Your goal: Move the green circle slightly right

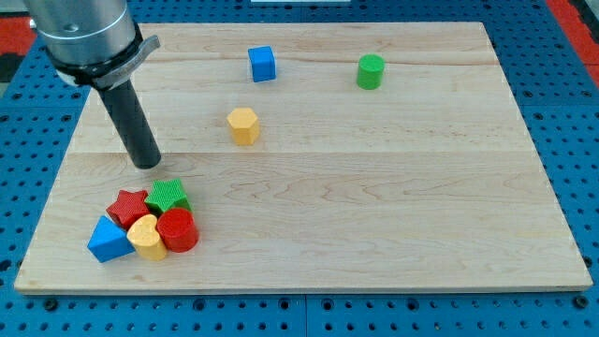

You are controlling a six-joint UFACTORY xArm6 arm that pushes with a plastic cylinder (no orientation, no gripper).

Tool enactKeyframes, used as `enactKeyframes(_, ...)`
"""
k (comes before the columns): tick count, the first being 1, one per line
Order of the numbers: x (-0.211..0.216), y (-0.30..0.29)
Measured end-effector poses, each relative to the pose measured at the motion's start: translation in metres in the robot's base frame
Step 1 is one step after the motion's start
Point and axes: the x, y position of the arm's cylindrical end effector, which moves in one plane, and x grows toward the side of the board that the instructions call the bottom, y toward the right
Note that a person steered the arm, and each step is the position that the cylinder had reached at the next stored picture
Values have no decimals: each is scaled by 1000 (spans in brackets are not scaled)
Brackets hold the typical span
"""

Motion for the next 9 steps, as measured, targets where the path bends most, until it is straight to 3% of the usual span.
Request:
enactKeyframes(4,19,20)
enactKeyframes(6,-56,29)
enactKeyframes(7,-108,90)
enactKeyframes(9,-154,226)
